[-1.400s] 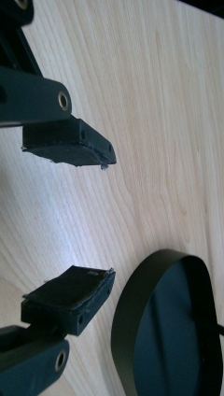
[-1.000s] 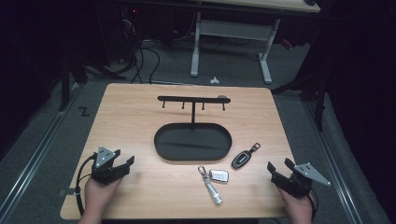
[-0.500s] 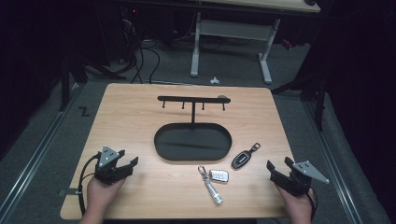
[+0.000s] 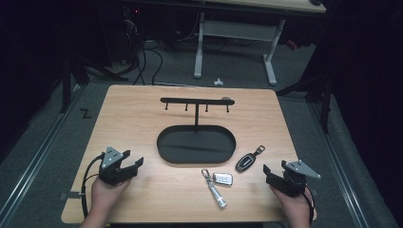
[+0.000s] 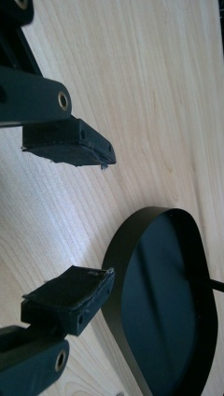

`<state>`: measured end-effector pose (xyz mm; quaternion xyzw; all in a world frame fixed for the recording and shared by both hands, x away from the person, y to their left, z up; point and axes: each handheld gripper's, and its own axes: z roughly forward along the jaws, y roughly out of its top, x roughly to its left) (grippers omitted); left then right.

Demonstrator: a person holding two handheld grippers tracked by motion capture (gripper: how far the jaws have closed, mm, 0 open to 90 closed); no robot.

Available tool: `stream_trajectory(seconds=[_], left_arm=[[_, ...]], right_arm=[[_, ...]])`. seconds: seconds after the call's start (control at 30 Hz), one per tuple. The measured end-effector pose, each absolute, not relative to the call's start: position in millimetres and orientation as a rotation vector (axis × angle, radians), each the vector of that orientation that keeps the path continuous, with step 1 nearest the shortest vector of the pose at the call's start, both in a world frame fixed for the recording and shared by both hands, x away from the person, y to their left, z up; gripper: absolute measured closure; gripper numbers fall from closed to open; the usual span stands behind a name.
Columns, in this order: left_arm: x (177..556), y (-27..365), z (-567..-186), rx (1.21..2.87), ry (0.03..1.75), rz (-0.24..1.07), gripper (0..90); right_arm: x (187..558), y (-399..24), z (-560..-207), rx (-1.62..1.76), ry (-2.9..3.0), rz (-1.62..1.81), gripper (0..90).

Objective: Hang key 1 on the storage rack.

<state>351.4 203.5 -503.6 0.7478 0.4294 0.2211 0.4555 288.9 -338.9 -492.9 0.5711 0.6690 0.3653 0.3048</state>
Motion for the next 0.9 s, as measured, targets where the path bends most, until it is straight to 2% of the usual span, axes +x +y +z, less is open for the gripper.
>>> stream_trajectory(seconds=[0.43,0.9], left_arm=[[350.8,195.4,-500.6,1.838,0.975,0.574,42.8],[356.6,187.4,-499.6,1.824,0.948,0.557,42.3]], right_arm=[[306.7,-317.1,-470.3,1.555,1.845,0.946,27.7],[326.6,-309.0,-458.3,1.666,1.963,0.827,28.9]])
